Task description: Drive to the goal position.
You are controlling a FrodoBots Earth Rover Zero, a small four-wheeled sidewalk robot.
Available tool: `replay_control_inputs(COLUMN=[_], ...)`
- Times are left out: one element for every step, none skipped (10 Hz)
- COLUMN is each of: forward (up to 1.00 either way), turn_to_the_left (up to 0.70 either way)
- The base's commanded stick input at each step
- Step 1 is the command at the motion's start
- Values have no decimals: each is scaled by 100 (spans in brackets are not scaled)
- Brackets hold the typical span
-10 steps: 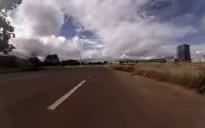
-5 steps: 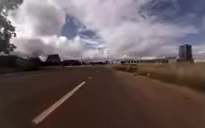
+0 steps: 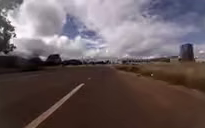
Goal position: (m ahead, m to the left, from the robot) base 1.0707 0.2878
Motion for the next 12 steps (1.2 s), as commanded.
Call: replay_control_inputs(forward=[70,70,70,70,70,70,70,70,70,70,70,70], turn_to_the_left=[0,0,0,0,0,0,-1,-6,-14,-28,-35,-35])
